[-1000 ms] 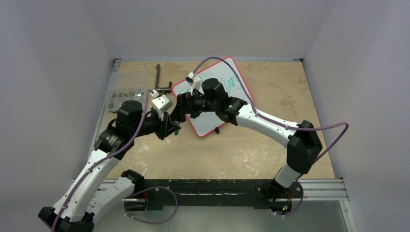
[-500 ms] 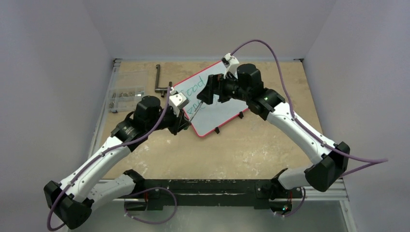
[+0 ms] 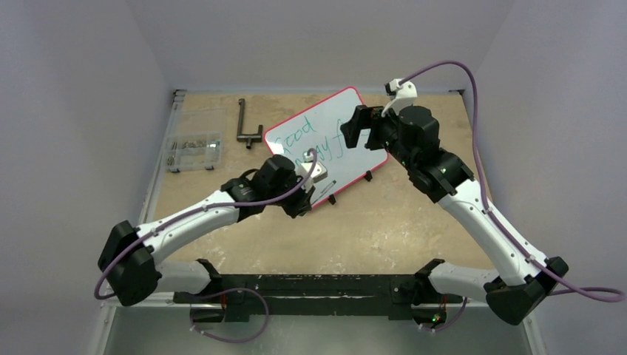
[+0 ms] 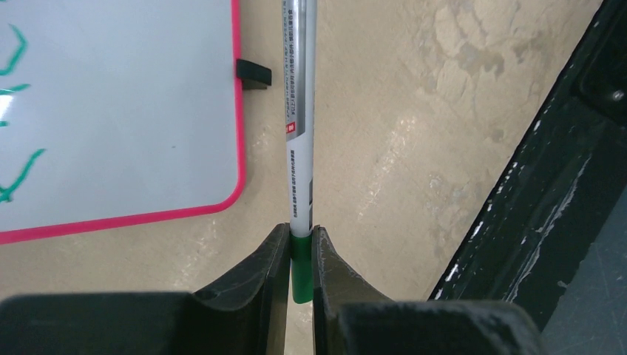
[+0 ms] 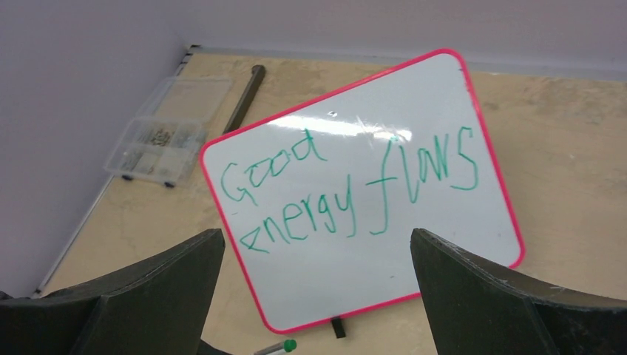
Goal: Write a sentence on the whiteboard
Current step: Place the whiteboard marker at the center of the board.
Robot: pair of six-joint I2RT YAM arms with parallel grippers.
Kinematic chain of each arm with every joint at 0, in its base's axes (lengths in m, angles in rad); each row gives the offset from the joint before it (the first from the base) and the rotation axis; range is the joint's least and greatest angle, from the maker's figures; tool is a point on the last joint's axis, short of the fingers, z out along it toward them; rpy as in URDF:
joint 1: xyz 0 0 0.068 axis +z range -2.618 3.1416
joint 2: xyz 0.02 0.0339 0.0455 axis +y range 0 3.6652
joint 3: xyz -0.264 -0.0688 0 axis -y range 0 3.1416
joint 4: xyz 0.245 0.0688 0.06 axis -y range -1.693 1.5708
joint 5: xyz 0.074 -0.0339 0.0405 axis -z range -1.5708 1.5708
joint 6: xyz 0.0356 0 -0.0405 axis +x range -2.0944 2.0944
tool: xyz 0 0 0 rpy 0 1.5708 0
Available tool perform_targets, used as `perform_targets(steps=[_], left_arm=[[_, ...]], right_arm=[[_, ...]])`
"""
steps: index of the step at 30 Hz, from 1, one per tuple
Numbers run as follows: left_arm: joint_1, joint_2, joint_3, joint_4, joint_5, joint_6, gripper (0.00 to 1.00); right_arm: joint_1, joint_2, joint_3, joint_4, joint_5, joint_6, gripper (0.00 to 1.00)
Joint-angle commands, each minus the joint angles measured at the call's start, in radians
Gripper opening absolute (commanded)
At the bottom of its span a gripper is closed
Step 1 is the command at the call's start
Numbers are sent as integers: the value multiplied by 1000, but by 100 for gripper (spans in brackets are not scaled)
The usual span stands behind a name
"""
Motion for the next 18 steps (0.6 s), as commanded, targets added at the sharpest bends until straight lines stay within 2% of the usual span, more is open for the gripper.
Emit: perform_targets(steps=[1, 4, 12, 15, 18], left_arm=[[-46, 115, 16, 79, -51, 23, 0], [-59, 193, 27, 96, -32, 20, 0], [-94, 268, 55, 61, -54, 54, 2], [-100, 269, 48, 66, -45, 56, 11], [-109, 268, 41, 67, -55, 62, 29]], right_arm=[[-8, -50, -48, 20, 154, -48, 99], [-9, -63, -63, 27, 165, -48, 99], [-10, -64, -70, 43, 156, -45, 99], [-12, -60, -73, 43, 150, -41, 99], [-13, -59, -77, 44, 147, -37, 99]])
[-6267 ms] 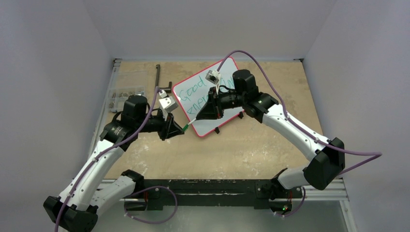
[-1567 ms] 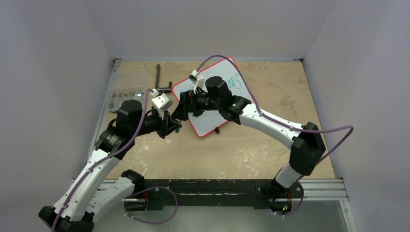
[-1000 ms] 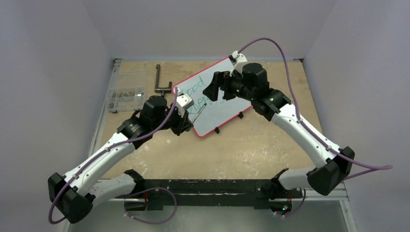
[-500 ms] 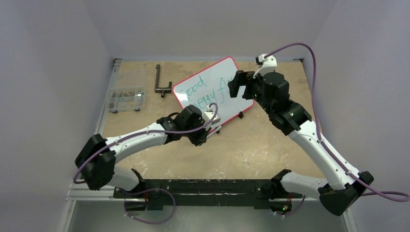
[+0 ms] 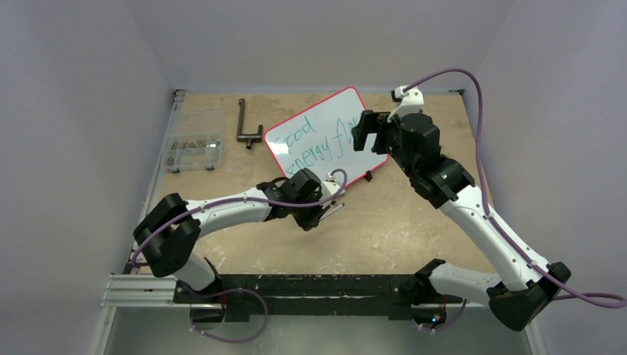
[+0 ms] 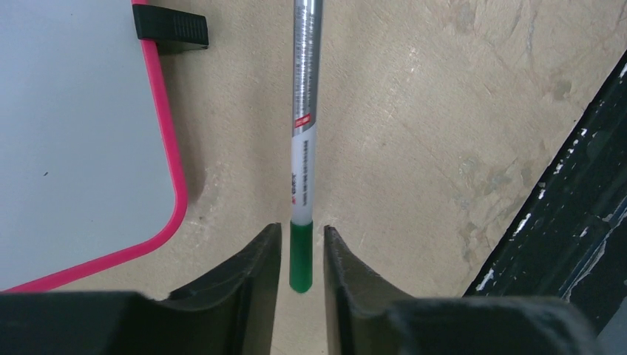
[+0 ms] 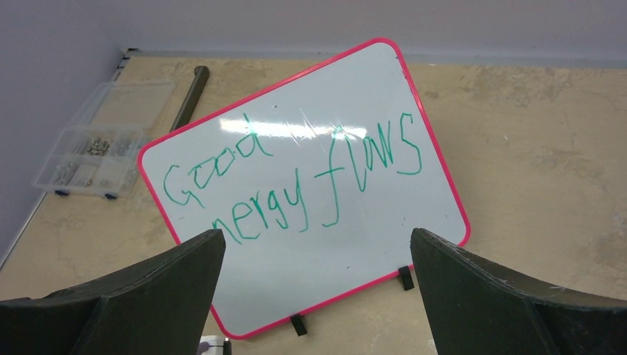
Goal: Write a sentence on the whiteboard
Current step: Place the whiteboard marker at the center of the board.
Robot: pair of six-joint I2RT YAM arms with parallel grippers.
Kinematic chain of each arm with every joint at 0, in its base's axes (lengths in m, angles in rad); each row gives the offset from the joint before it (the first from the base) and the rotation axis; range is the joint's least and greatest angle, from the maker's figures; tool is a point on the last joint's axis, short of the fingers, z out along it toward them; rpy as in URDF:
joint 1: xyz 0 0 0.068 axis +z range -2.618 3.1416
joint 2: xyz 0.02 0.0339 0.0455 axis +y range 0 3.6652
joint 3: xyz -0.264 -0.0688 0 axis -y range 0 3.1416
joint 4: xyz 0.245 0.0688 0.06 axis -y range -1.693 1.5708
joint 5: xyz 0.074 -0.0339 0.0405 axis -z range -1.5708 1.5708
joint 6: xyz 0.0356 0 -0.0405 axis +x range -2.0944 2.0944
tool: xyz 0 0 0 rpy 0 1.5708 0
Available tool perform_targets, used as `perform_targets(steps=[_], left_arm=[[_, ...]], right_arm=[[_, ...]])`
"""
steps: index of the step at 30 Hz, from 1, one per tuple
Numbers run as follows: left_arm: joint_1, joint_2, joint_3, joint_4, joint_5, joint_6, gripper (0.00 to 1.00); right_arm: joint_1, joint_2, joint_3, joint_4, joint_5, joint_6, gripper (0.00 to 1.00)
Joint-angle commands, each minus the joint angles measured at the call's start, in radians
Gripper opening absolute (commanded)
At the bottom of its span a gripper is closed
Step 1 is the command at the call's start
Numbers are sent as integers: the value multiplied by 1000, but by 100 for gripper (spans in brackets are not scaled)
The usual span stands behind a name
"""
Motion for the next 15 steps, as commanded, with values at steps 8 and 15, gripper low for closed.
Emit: perform_targets(steps=[8, 15], left_arm=[[-18, -56, 24, 34, -41, 13, 100], [-18, -220, 127, -102, -149, -28, 100]], right_arm=[[-6, -15, -12, 48, -4, 9, 99], [-7, -44, -47, 99, -129, 7, 99]])
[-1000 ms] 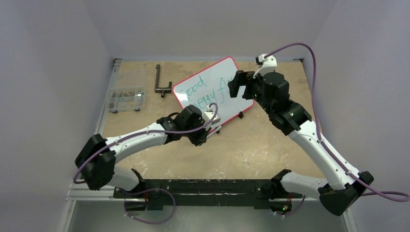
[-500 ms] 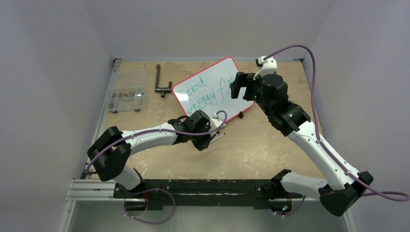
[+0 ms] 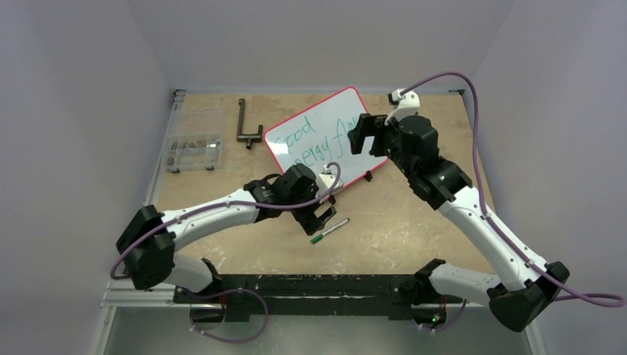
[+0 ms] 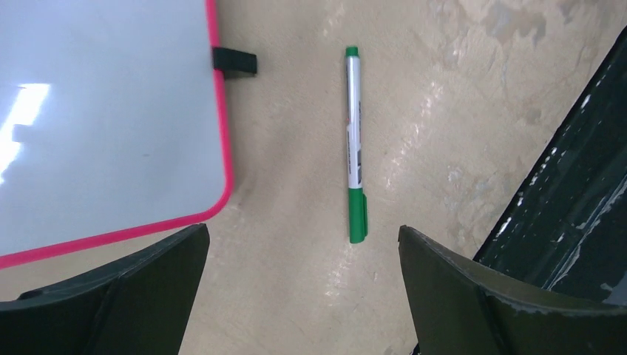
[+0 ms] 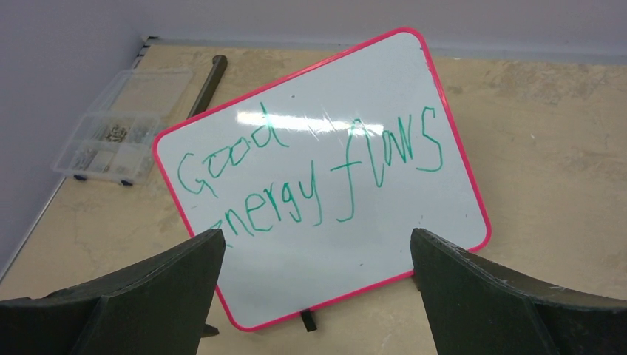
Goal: Write a sentence on the whiteboard
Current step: Place the whiteboard marker at the center of the board, then reset both arms
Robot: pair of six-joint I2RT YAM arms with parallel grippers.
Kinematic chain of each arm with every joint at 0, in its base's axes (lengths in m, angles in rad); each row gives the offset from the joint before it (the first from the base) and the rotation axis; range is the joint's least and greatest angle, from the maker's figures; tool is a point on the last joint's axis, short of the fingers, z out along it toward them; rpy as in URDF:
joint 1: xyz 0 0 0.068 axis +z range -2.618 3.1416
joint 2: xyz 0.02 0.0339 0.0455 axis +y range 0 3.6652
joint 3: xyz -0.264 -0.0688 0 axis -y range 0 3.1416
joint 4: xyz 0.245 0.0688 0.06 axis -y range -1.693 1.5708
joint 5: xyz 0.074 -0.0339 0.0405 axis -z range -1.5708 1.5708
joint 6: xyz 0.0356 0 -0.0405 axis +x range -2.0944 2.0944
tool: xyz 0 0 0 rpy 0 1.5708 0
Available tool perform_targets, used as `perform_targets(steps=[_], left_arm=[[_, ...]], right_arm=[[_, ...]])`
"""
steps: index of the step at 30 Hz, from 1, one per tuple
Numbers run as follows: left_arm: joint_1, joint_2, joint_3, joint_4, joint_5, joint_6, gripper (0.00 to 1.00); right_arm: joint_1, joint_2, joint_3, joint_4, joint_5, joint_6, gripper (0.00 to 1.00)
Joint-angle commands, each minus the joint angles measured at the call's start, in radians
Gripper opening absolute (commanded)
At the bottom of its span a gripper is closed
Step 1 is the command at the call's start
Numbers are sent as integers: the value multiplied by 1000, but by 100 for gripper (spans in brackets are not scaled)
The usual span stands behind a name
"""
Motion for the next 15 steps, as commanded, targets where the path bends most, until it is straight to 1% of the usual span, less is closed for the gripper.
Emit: perform_targets(steps=[1, 5, 9, 13, 15], left_arm=[[-3, -149, 135, -92, -114, -31, 100], [23, -205, 237, -208, -186, -20, 100], [68, -245, 324, -335, -306, -20, 100], [173, -324, 330, -361, -312, 4, 100], [219, -355, 324, -365, -364, -2, 100]], right_arm=[[-3, -48, -20, 69, -103, 1, 99], [-3, -74, -53, 83, -137, 32, 99], [-3, -121, -105, 112, -198, 51, 99], [-3, -164, -153, 135, -222, 93, 99], [-3, -180, -174, 144, -249, 89, 99]])
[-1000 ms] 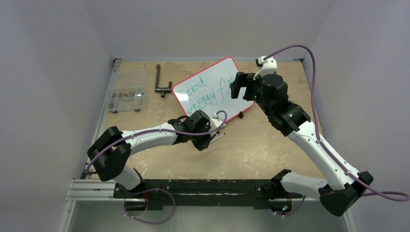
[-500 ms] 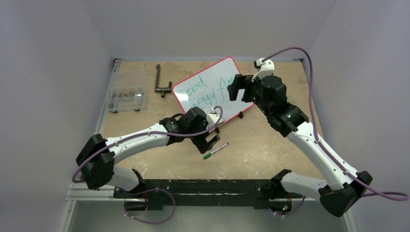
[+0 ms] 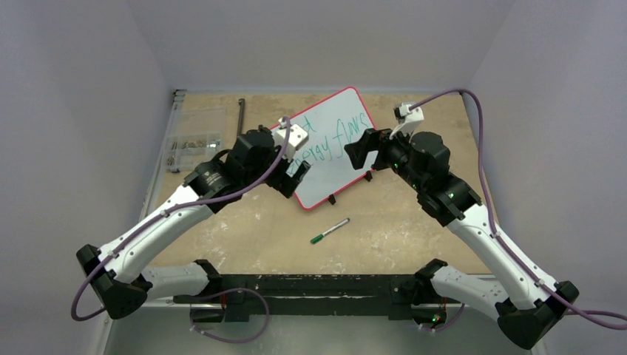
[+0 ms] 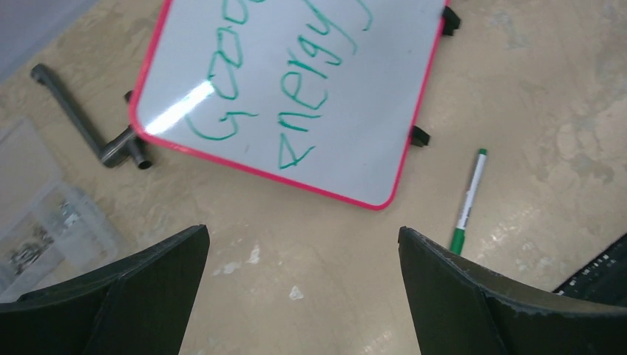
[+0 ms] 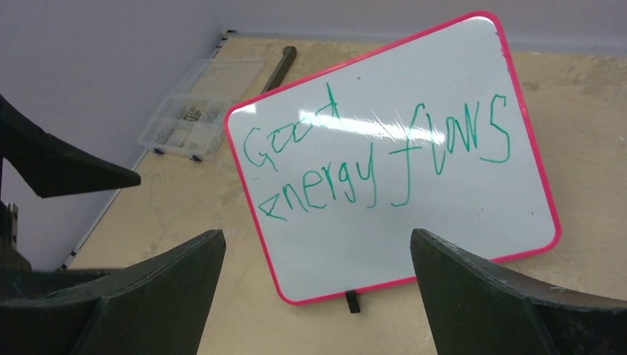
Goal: Write a sentence on the whiteboard
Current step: Reset both arms
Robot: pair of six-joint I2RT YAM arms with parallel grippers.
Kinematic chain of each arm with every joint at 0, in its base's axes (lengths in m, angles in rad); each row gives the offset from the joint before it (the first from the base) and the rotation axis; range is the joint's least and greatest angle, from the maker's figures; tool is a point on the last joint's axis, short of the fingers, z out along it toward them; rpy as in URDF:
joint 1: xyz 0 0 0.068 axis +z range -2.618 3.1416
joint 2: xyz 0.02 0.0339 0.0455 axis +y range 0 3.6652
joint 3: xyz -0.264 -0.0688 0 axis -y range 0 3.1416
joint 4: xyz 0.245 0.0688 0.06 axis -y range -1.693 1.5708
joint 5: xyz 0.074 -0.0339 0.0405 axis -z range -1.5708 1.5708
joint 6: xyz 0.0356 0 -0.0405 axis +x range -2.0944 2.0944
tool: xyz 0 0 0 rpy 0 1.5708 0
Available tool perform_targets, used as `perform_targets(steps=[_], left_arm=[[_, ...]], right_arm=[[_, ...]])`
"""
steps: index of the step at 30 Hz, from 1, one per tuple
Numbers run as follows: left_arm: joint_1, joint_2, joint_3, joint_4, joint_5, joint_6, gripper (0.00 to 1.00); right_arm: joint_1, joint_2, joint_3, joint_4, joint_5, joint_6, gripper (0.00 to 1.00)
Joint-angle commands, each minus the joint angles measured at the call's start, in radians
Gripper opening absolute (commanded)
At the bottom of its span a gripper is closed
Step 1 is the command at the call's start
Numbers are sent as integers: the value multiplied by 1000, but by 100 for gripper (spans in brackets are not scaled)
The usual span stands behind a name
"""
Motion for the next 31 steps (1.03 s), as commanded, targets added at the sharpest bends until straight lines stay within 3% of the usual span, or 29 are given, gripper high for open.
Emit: perform_targets(steps=[1, 4, 9, 19, 31], left_arm=[[101, -80, 13, -72, -131, 0, 100], [155, -136, -45, -21, -207, -4, 100], [220, -206, -154, 64, -206, -63, 100], [226, -310, -231, 118, -262, -53, 100], [226, -353, -250, 129, -276, -39, 100]], right_arm=[[-4, -47, -43, 72, -60, 34, 99], [-4, -86, -98, 83, -95, 45, 99], [-4, -150, -202, 83, -103, 61, 99], [-3, -289, -352, 136, -75, 117, 99], [-3, -335, -353, 163, -42, 87, 99]])
